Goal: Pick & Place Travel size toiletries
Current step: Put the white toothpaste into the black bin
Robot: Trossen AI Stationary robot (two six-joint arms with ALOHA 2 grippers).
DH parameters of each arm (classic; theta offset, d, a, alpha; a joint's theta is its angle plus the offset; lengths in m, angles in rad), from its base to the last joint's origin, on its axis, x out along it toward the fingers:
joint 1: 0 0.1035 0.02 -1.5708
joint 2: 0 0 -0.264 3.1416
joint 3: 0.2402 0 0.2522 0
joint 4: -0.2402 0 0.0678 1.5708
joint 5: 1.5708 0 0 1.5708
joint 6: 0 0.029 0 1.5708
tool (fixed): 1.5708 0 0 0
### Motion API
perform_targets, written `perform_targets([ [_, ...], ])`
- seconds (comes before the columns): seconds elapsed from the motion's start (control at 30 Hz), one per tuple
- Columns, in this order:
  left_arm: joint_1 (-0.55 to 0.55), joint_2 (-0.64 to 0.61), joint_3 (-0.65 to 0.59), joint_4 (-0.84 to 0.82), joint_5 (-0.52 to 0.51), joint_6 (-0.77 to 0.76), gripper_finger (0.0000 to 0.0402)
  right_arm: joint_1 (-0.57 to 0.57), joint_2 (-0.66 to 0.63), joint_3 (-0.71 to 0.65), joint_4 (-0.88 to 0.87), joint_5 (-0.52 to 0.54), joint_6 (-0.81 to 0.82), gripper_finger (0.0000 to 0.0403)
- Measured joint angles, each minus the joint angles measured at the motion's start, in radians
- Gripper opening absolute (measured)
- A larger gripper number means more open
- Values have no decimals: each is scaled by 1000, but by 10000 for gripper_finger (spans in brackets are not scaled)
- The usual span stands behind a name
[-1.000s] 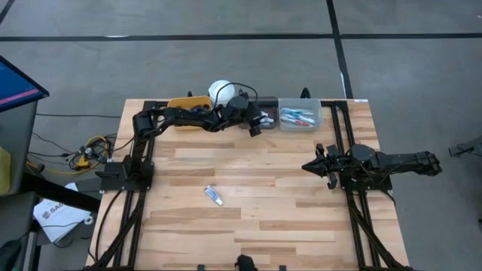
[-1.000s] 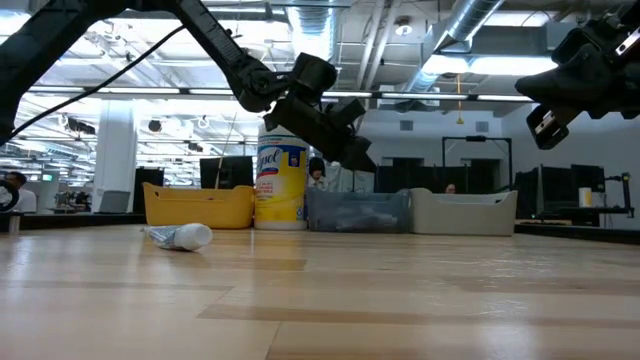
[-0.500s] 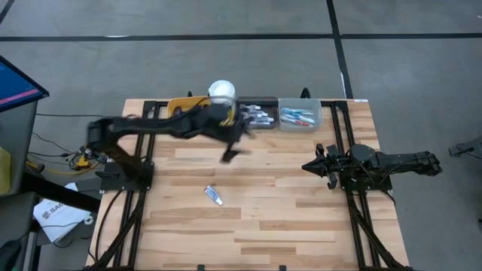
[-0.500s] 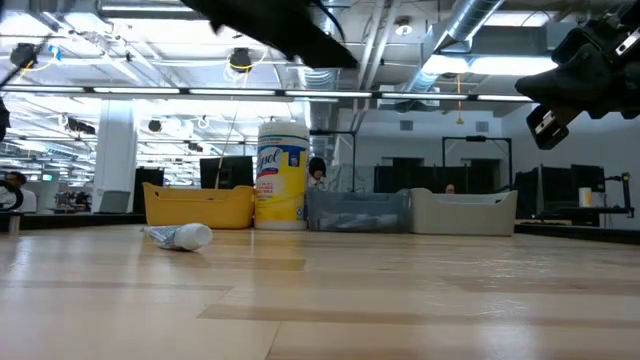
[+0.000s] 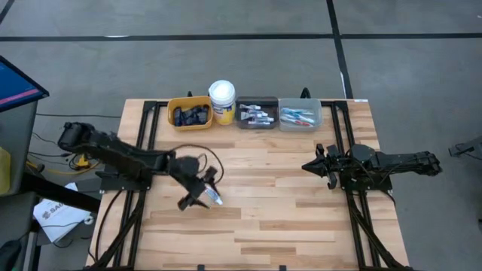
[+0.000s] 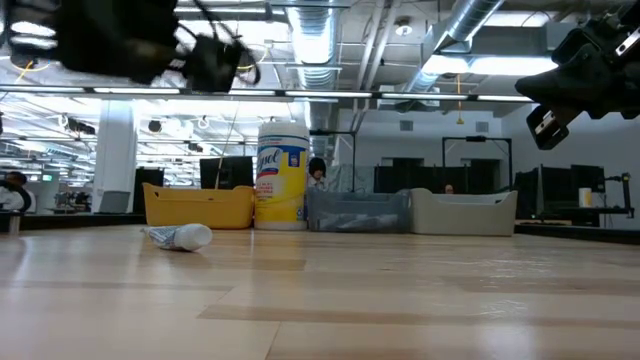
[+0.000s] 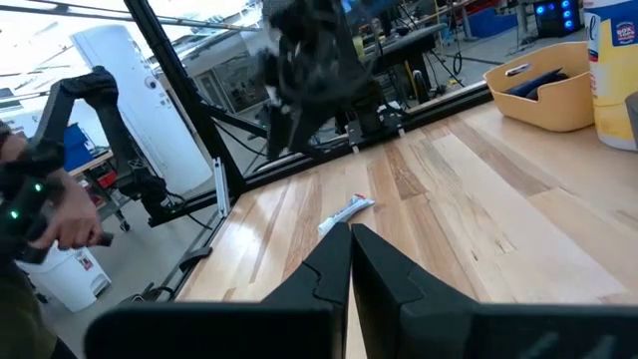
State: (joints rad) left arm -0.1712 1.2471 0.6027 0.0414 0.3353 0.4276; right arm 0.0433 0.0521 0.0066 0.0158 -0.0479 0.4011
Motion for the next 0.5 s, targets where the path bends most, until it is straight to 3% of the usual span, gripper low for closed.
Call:
perform_targets([
  [0.2,-84,162,-32,122,-73,-70,274,0,0,0,0,0,0,5],
  [0.33,-89,287,-28,242,-118,-79,274,0,0,0,0,0,0,5],
  [0.5,-77,425,6,281,-130,-96,273,0,0,0,0,0,0,5],
])
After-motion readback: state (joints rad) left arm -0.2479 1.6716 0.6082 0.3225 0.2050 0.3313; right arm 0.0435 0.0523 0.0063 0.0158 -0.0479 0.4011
